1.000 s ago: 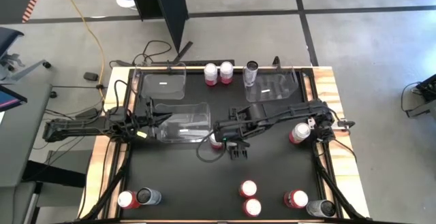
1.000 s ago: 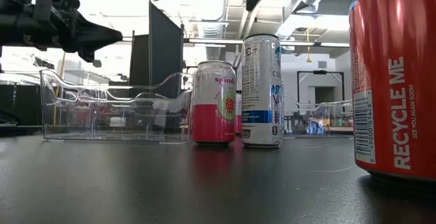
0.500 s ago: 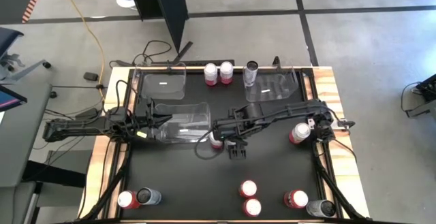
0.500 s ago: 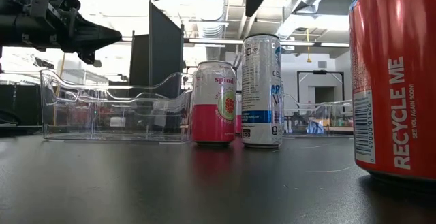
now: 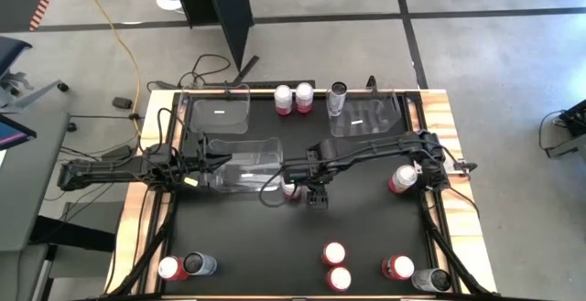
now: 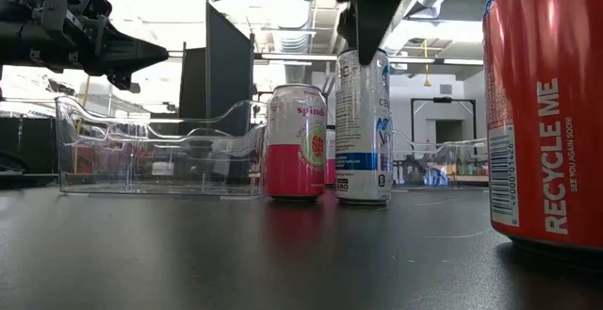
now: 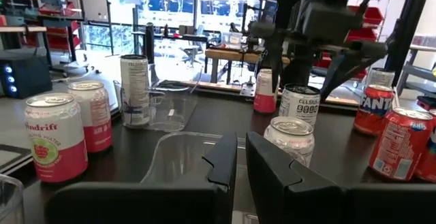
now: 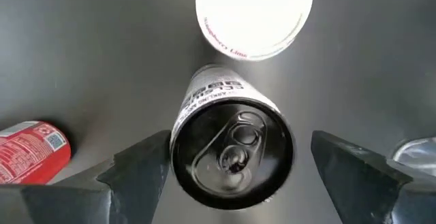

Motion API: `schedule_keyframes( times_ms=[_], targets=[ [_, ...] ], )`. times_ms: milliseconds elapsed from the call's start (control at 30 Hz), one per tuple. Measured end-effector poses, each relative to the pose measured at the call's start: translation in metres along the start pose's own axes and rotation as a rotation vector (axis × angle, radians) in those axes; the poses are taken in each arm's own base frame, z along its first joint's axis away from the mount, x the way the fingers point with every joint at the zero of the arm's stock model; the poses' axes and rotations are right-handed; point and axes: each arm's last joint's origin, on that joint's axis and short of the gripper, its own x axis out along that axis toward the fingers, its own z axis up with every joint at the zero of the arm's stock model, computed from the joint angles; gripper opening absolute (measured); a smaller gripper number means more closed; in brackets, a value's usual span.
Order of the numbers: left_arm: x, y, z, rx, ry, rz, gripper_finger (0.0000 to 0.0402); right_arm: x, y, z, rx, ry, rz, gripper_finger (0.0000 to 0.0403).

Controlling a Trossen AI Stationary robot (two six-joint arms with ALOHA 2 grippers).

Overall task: Sort soda cans
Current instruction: Put the top white-blue soda can into the top right transparent bin

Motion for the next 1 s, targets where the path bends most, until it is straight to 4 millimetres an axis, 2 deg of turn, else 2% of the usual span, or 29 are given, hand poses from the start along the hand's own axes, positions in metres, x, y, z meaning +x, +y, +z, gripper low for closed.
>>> schedule_keyframes(
  times_ms=[300, 633, 733, 1000],
  targets=[
    [0.0, 0.0, -0.001, 0.037, 0.008, 0.0, 0.0028, 0.026, 0.001, 0.0, -0.026, 0.003, 0.046, 0.037],
    [0.0, 0.0, -0.001, 0.064, 0.009, 0.0, 0.0015, 0.036, 0.0, -0.001, -0.023, 0.009, 0.046, 0.0366],
    [0.0, 0.0, -0.001, 0.072, 0.007, 0.0, 0.0003, 0.037, 0.0, -0.001, -0.022, 0.006, 0.049, 0.0351],
    [0.0, 0.0, -0.001, 0.075, 0.008, 0.0, 0.0001, 0.037, 0.0, 0.0, -0.024, -0.008, 0.051, 0.0287]
  ],
)
